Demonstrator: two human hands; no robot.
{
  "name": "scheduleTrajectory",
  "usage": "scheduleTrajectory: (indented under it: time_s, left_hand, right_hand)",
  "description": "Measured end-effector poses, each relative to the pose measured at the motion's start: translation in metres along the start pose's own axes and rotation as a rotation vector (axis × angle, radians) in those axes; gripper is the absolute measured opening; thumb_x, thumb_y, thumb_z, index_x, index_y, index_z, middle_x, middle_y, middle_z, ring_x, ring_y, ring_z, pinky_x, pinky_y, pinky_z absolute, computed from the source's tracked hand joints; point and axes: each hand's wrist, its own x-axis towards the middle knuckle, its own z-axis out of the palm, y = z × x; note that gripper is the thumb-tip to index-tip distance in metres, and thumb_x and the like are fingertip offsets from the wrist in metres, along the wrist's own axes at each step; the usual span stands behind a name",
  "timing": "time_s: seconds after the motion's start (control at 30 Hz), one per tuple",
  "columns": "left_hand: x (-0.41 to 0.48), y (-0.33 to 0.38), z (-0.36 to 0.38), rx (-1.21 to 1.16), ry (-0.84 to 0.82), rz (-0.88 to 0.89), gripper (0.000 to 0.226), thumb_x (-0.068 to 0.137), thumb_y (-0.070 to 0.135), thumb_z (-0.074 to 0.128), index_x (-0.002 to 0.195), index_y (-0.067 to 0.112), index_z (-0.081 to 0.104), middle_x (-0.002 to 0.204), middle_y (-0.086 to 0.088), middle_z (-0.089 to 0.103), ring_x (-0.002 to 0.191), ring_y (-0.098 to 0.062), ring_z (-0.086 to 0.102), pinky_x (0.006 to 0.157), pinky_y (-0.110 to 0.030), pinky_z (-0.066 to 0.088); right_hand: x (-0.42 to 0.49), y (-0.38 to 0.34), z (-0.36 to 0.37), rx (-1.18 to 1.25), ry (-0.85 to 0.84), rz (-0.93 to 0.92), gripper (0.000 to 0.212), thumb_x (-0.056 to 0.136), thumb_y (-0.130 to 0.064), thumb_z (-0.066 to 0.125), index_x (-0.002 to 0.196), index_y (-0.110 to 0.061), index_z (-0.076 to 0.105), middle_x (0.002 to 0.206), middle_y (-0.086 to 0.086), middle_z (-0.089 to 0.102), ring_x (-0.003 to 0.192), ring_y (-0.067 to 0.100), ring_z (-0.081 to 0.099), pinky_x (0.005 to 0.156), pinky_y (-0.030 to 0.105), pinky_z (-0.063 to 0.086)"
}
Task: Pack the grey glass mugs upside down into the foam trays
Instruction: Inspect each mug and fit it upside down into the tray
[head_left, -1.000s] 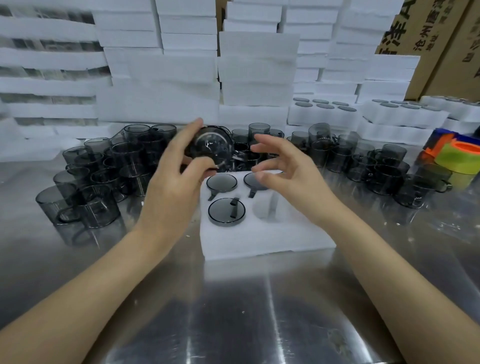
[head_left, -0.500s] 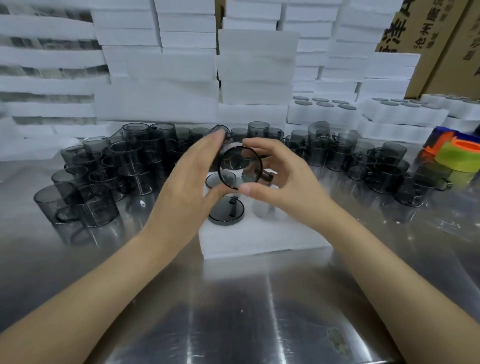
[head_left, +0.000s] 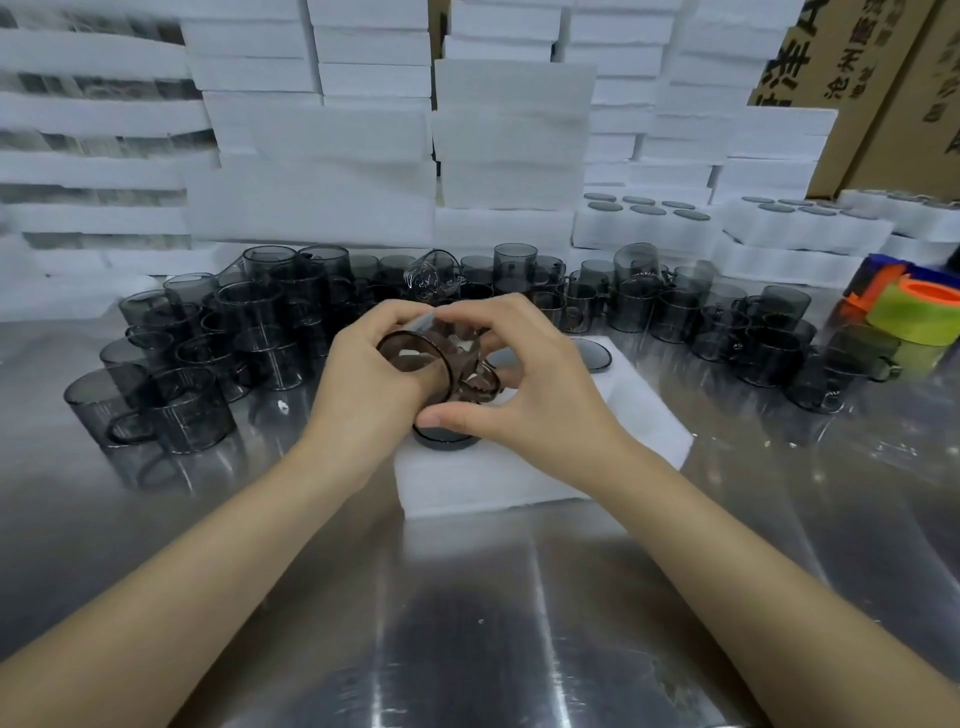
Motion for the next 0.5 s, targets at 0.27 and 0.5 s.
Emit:
scheduleTrajectory:
  time_s: [0.27,0.5]
  left_hand:
    - [0.0021,-0.0007,-0.0052,-0.036,-0.099,-0.006,0.033,0.079,-0.002,0.074,0.104,0.02,0.072,0.095,0.001,0.075,0.09,-0.02,0.072,0.084,-0.042,0.057]
    - [0.0042,-0.0009,-0.0064,-0.093,-0.091,-0.061,0.042,0.082,-0.015,0.063,0.113,0.012,0.068,0.104,-0.002,0.073,0.1,-0.018,0.069,0.089,-0.038,0.056]
  right_hand:
    - [-0.0011,0.005,0.0025,-0.013,0.03,-0.02,0.068,0.062,-0.024,0.09,0.116,-0.04,0.053,0.111,-0.006,0.053,0.093,-0.002,0.051,0.075,0.006,0.042]
    - [-0.001,0.008,0.0025,-0.082,0.026,-0.077,0.064,0.064,-0.02,0.089,0.119,-0.026,0.058,0.111,-0.002,0.05,0.097,-0.004,0.048,0.08,0.007,0.04]
